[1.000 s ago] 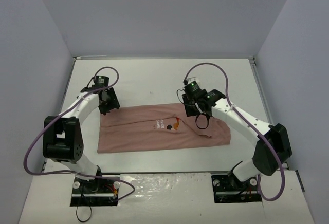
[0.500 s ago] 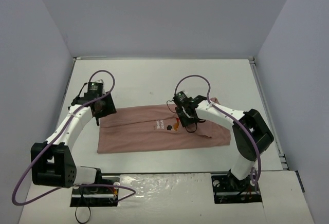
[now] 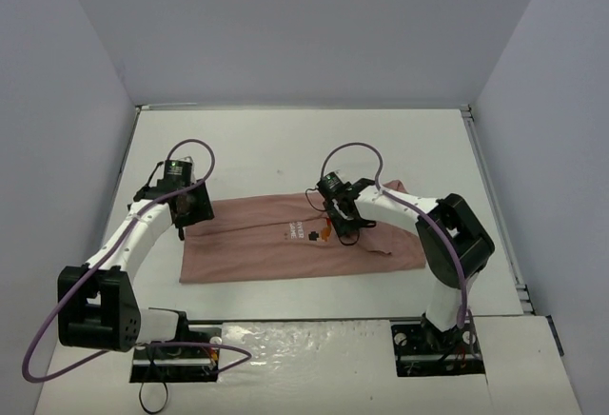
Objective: Fold and stack the t-shirts
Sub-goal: Fold the other side of the tshirt into a rectangle
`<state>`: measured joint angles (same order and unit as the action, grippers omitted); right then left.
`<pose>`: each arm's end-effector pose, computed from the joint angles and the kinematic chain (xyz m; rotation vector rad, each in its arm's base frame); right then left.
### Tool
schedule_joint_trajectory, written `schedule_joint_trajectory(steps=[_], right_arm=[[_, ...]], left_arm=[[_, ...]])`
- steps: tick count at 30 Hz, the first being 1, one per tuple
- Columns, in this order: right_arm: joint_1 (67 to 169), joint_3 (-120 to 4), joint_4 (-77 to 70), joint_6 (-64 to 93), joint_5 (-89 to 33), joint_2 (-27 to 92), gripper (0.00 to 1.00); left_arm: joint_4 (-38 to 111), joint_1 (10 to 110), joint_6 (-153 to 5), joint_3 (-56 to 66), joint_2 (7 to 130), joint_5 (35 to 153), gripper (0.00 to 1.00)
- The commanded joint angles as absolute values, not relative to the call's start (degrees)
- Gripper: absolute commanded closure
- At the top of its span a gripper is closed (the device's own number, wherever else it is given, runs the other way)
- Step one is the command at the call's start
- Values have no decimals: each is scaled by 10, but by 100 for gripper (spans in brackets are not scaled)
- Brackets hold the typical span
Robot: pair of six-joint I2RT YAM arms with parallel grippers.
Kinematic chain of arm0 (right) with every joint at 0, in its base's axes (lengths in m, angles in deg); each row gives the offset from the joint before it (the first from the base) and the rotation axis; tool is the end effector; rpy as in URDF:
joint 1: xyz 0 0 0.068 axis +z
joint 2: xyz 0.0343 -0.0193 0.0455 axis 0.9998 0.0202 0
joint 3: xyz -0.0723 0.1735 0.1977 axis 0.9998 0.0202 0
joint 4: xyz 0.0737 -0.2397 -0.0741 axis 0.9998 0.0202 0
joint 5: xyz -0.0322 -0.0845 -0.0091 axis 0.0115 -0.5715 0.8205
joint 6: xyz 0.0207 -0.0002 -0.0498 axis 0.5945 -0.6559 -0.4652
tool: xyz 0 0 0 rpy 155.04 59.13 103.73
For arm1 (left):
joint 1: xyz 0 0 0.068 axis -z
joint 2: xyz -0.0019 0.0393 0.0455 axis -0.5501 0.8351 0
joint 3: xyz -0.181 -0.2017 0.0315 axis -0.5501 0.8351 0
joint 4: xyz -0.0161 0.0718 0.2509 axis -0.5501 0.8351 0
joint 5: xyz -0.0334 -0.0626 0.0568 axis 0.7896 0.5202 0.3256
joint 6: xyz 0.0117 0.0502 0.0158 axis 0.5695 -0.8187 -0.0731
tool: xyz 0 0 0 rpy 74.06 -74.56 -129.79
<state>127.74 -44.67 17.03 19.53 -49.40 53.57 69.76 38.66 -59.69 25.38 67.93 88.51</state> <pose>0.2815 0.2162 0.1664 -0.5286 2.5273 0.0034 0.2627 -0.0262 0.2390 -0.4380 2.4986 -0.2853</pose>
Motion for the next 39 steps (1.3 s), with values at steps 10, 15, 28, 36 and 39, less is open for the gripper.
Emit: schedule_joint_trajectory(steps=[10,15,28,36,39], right_arm=[[1142,-484,170,198,-532,466,57],[1124,-508,173,204,-520,469,57],[1145,-449,179,221,-481,391,63],[1148,-363,180,319,-423,350,62],[1153,-343,180,337,-405,342,61]], left_arm=[[669,385,-607,255,678,868,55],[666,385,-607,254,683,871,55],[660,386,-603,250,684,906,55],[655,408,-597,231,684,936,55],[650,408,-605,237,687,936,55]])
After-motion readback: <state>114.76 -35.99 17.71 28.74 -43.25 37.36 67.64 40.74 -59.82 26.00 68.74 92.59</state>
